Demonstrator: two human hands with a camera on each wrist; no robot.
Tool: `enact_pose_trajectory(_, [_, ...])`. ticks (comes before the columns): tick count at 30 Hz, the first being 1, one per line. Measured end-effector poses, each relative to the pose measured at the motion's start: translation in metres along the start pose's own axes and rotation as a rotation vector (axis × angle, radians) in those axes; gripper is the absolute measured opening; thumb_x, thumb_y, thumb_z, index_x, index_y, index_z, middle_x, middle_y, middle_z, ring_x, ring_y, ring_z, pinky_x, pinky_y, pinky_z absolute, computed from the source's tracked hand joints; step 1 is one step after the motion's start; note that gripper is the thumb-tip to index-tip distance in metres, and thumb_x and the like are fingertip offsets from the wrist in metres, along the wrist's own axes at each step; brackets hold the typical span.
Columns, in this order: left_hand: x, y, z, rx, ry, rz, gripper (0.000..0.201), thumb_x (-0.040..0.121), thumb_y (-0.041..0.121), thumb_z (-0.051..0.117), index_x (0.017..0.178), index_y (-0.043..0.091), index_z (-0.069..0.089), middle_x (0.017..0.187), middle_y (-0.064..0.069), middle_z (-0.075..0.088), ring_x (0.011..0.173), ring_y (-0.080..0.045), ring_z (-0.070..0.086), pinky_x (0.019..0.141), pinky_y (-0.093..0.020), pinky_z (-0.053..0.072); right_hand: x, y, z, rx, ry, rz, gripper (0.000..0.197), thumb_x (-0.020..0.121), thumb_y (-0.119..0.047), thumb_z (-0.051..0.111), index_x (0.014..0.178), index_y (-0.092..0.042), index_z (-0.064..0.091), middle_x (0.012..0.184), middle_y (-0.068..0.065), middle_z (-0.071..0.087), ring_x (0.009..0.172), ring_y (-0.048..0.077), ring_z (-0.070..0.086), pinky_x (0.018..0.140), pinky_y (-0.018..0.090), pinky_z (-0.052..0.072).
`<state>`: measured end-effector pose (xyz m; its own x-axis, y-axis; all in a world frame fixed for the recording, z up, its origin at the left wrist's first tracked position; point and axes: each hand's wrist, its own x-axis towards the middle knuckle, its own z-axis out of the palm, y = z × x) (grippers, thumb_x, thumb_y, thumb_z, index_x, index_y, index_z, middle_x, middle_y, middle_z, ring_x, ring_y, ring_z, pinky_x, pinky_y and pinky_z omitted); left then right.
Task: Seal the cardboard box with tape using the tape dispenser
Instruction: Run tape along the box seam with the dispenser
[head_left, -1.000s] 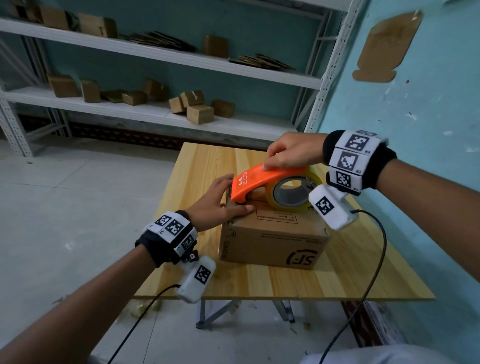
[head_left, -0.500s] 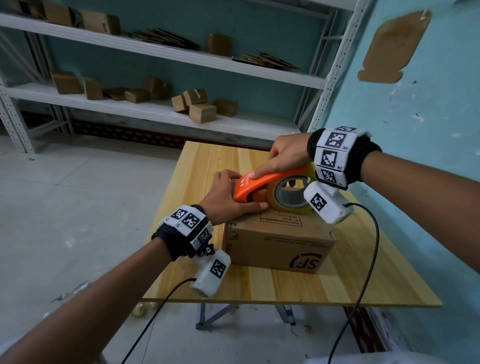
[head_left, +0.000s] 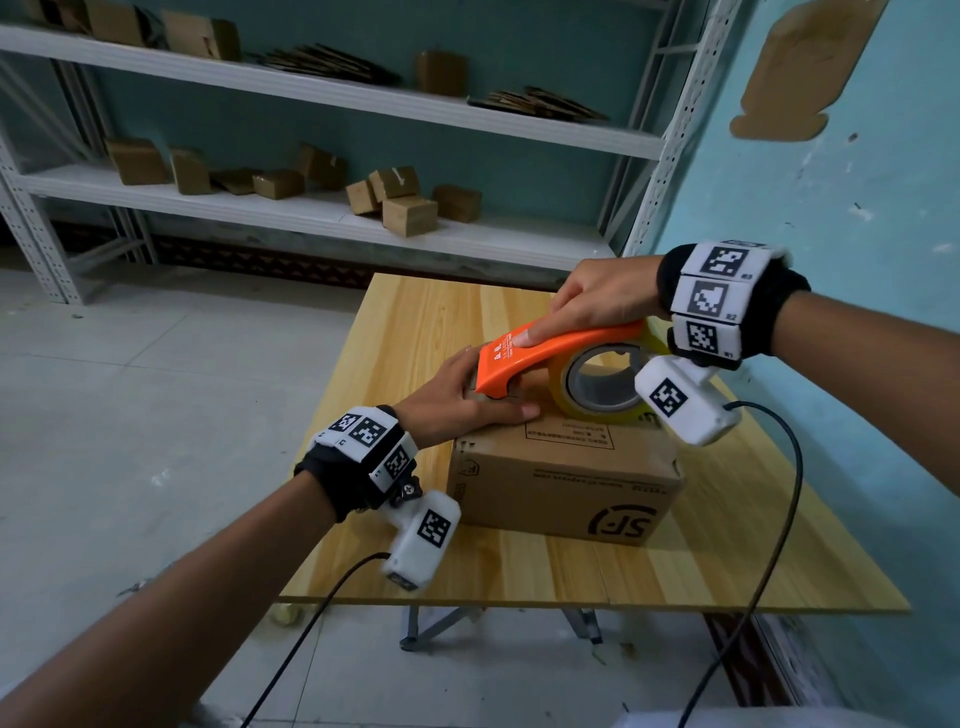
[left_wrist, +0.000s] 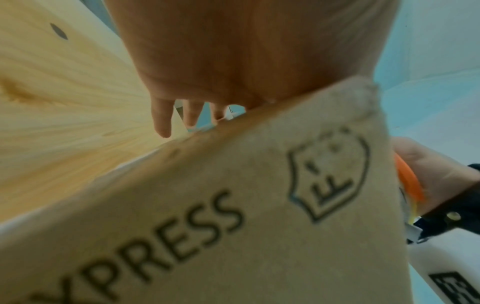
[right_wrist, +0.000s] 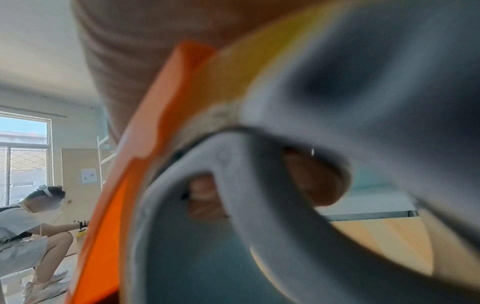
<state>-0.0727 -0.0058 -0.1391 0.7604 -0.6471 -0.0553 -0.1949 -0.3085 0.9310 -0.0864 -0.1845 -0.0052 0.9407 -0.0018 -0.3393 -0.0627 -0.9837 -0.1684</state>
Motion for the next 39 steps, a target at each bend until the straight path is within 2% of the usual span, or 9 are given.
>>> enact_pose_trajectory(2, [0.001, -0.001, -0.0009, -0.032, -0.036, 0.01, 0.076, 0.075, 0.034, 0.077, 0.138, 0.03, 0.034, 0.12, 0.011, 0.054, 0.107, -0.002, 0.053, 0.081, -0.016, 0.043, -0.0011, 0.0012, 0.0004, 0.009, 0.004, -0.012, 0.071, 0.068, -0.075, 0.063, 0.105, -0.016, 0.074, 0.093, 0.005, 0.076, 0.09, 0.024, 0.073, 0.071, 0.027, 0.056])
enact_pose_trajectory(5, [-0.0005, -0.0019, -0.0009, -0.054, -0.053, 0.019, 0.085, 0.074, 0.035, 0.077, 0.143, 0.033, 0.027, 0.127, 0.01, 0.052, 0.11, -0.001, 0.051, 0.08, -0.016, 0.04, -0.0021, 0.0031, 0.0008, 0.016, 0.014, -0.036, 0.07, 0.068, -0.075, 0.062, 0.103, -0.016, 0.075, 0.092, 0.005, 0.076, 0.086, 0.023, 0.072, 0.073, 0.028, 0.056])
enact_pose_trajectory(10, [0.0007, -0.0033, -0.0016, -0.057, -0.037, 0.006, 0.078, 0.078, 0.028, 0.074, 0.141, 0.034, 0.029, 0.121, 0.014, 0.053, 0.103, 0.004, 0.052, 0.072, -0.009, 0.042, -0.0008, 0.0049, 0.0019, 0.035, 0.028, -0.056, 0.068, 0.068, -0.073, 0.062, 0.1, -0.014, 0.076, 0.089, 0.006, 0.076, 0.072, 0.015, 0.068, 0.067, 0.025, 0.054])
enact_pose_trajectory(17, [0.0019, -0.0044, -0.0026, -0.085, -0.015, -0.005, 0.08, 0.076, 0.031, 0.075, 0.141, 0.04, 0.031, 0.124, 0.011, 0.053, 0.108, -0.001, 0.05, 0.08, -0.019, 0.041, -0.0026, 0.0074, 0.0012, 0.03, 0.058, -0.074, 0.067, 0.07, -0.072, 0.062, 0.1, -0.014, 0.076, 0.089, 0.005, 0.075, 0.068, 0.01, 0.064, 0.062, 0.021, 0.05])
enact_pose_trajectory(20, [0.0025, -0.0057, -0.0031, -0.085, -0.017, -0.014, 0.082, 0.075, 0.031, 0.078, 0.142, 0.04, 0.03, 0.125, 0.009, 0.053, 0.111, -0.005, 0.051, 0.09, -0.026, 0.043, -0.0035, 0.0067, 0.0017, 0.03, 0.058, -0.078, 0.069, 0.069, -0.072, 0.061, 0.102, -0.014, 0.076, 0.084, 0.002, 0.072, 0.067, 0.009, 0.062, 0.063, 0.021, 0.049])
enact_pose_trajectory(25, [0.0022, -0.0061, -0.003, -0.071, -0.019, -0.035, 0.084, 0.076, 0.029, 0.076, 0.144, 0.04, 0.028, 0.128, 0.007, 0.051, 0.116, -0.012, 0.049, 0.097, -0.033, 0.04, -0.0072, 0.0069, 0.0024, 0.038, 0.063, -0.086, 0.059, 0.073, -0.069, 0.062, 0.1, -0.018, 0.075, 0.085, -0.002, 0.073, 0.066, 0.006, 0.064, 0.06, 0.02, 0.047])
enact_pose_trajectory(31, [0.0015, -0.0053, -0.0028, -0.064, -0.024, -0.033, 0.081, 0.08, 0.026, 0.073, 0.144, 0.04, 0.025, 0.117, 0.014, 0.051, 0.101, -0.001, 0.051, 0.075, -0.018, 0.041, -0.0076, 0.008, 0.0017, 0.045, 0.049, -0.098, 0.061, 0.073, -0.069, 0.061, 0.103, -0.017, 0.075, 0.091, 0.001, 0.075, 0.068, 0.007, 0.066, 0.061, 0.019, 0.047])
enact_pose_trajectory(35, [0.0009, -0.0039, -0.0028, -0.079, -0.023, -0.035, 0.079, 0.082, 0.023, 0.071, 0.144, 0.039, 0.025, 0.115, 0.015, 0.051, 0.099, -0.001, 0.052, 0.071, -0.016, 0.042, -0.0076, 0.0071, 0.0013, 0.051, 0.038, -0.092, 0.064, 0.07, -0.07, 0.06, 0.103, -0.018, 0.074, 0.087, -0.001, 0.074, 0.066, 0.005, 0.065, 0.06, 0.018, 0.047])
enact_pose_trajectory(39, [0.0015, -0.0057, -0.0038, -0.082, -0.041, -0.039, 0.078, 0.082, 0.019, 0.071, 0.143, 0.036, 0.025, 0.122, 0.007, 0.051, 0.102, -0.005, 0.055, 0.073, -0.017, 0.046, -0.0074, 0.0094, 0.0002, 0.036, 0.037, -0.097, 0.057, 0.074, -0.068, 0.061, 0.099, -0.019, 0.075, 0.077, -0.006, 0.073, 0.056, 0.001, 0.064, 0.054, 0.014, 0.047])
